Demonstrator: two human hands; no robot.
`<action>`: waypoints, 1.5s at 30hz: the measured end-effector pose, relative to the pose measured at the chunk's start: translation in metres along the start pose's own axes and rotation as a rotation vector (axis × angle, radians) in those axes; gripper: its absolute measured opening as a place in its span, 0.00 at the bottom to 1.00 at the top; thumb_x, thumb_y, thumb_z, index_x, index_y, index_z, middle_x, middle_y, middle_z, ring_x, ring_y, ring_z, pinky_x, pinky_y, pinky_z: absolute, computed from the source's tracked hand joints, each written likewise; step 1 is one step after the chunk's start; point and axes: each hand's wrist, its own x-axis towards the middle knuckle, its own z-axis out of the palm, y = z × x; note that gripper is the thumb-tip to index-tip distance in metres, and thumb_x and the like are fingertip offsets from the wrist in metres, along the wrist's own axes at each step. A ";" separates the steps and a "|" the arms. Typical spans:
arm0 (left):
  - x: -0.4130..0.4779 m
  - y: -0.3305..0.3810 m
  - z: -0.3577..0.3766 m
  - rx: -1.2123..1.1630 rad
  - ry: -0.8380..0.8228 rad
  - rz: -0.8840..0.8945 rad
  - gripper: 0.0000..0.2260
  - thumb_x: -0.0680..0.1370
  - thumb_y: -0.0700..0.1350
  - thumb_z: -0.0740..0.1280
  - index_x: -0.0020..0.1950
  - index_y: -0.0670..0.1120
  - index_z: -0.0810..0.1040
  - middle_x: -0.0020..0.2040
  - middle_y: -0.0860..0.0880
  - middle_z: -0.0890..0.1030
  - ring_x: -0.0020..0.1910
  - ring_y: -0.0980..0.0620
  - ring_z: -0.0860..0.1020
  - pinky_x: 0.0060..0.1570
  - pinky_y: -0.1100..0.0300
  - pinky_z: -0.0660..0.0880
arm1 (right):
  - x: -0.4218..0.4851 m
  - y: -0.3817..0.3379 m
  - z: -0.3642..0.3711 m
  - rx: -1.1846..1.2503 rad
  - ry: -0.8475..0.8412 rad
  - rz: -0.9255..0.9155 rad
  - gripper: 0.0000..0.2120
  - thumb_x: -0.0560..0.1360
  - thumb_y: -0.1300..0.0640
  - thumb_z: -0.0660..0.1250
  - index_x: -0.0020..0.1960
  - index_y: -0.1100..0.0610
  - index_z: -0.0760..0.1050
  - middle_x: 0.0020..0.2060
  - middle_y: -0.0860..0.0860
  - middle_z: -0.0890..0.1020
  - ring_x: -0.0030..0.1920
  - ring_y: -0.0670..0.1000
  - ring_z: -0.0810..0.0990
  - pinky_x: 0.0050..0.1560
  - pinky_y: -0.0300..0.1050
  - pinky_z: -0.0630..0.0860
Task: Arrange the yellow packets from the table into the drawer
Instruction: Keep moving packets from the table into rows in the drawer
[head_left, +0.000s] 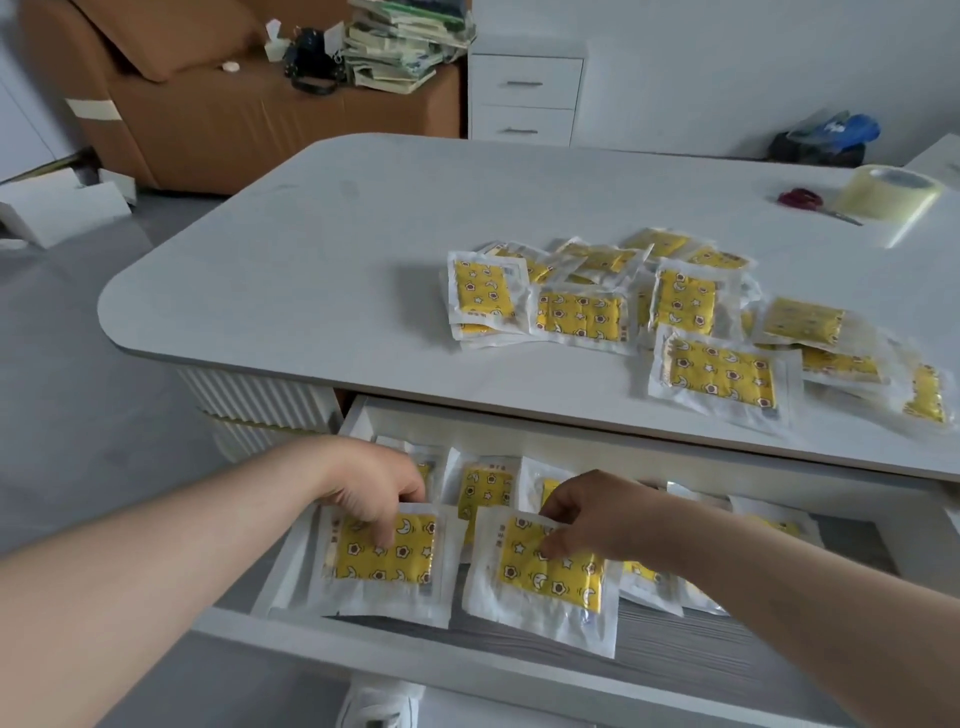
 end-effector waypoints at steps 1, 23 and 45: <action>0.002 0.000 0.003 0.030 -0.007 -0.008 0.11 0.73 0.39 0.71 0.54 0.47 0.80 0.48 0.52 0.81 0.45 0.53 0.80 0.42 0.62 0.78 | 0.003 0.000 0.003 -0.011 -0.007 0.012 0.11 0.67 0.47 0.76 0.47 0.46 0.81 0.45 0.45 0.83 0.49 0.48 0.80 0.43 0.39 0.74; 0.022 -0.018 0.034 0.087 0.207 0.046 0.05 0.74 0.45 0.69 0.50 0.48 0.81 0.45 0.53 0.80 0.43 0.53 0.79 0.41 0.58 0.78 | 0.019 -0.012 0.044 -0.066 -0.041 -0.088 0.13 0.69 0.53 0.77 0.52 0.53 0.81 0.46 0.49 0.82 0.42 0.47 0.78 0.39 0.37 0.74; 0.035 -0.021 0.045 0.180 0.397 0.081 0.08 0.72 0.46 0.71 0.42 0.55 0.73 0.42 0.56 0.76 0.43 0.54 0.76 0.42 0.56 0.76 | 0.026 0.000 0.056 -0.364 0.155 -0.271 0.09 0.75 0.49 0.70 0.54 0.50 0.78 0.51 0.48 0.82 0.50 0.50 0.80 0.51 0.45 0.80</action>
